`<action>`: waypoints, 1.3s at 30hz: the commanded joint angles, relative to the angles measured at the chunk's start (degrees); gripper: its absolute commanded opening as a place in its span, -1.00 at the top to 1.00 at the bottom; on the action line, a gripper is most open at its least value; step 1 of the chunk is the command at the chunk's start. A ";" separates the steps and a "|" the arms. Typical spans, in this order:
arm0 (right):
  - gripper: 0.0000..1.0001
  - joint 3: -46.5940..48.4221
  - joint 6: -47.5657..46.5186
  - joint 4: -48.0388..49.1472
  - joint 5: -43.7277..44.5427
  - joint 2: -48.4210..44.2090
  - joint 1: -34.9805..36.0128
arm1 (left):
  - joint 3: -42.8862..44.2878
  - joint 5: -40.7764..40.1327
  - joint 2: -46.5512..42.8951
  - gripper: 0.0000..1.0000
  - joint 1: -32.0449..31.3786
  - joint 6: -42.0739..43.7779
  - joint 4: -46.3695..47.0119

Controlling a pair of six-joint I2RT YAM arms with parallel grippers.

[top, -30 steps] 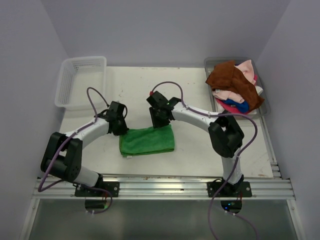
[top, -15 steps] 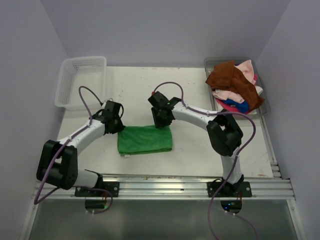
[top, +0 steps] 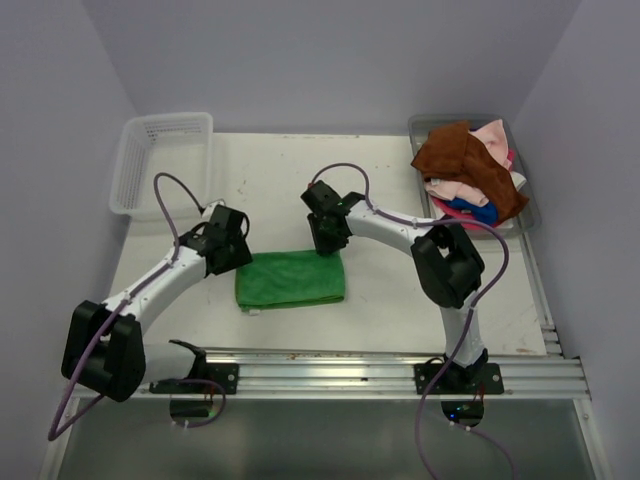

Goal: Roll the towels
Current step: Fold the towel

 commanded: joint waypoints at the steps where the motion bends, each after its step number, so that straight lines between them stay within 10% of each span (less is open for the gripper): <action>1: 0.35 0.85 -1.89 -0.07 0.61 -2.26 0.02 | 0.15 -2.34 -3.35 0.02 -6.23 -4.04 -2.58; 8: 0.39 -2.04 -1.80 1.24 3.34 1.09 -0.33 | -5.74 4.35 2.52 0.46 -7.91 -5.03 3.74; 24: 0.49 -39.29 16.97 12.41 0.25 -21.72 6.31 | 17.88 7.07 28.62 0.41 -8.26 9.12 4.37; 39: 0.36 -27.74 16.41 0.80 13.10 -28.80 16.72 | 27.31 11.54 21.35 0.17 -10.64 18.01 0.76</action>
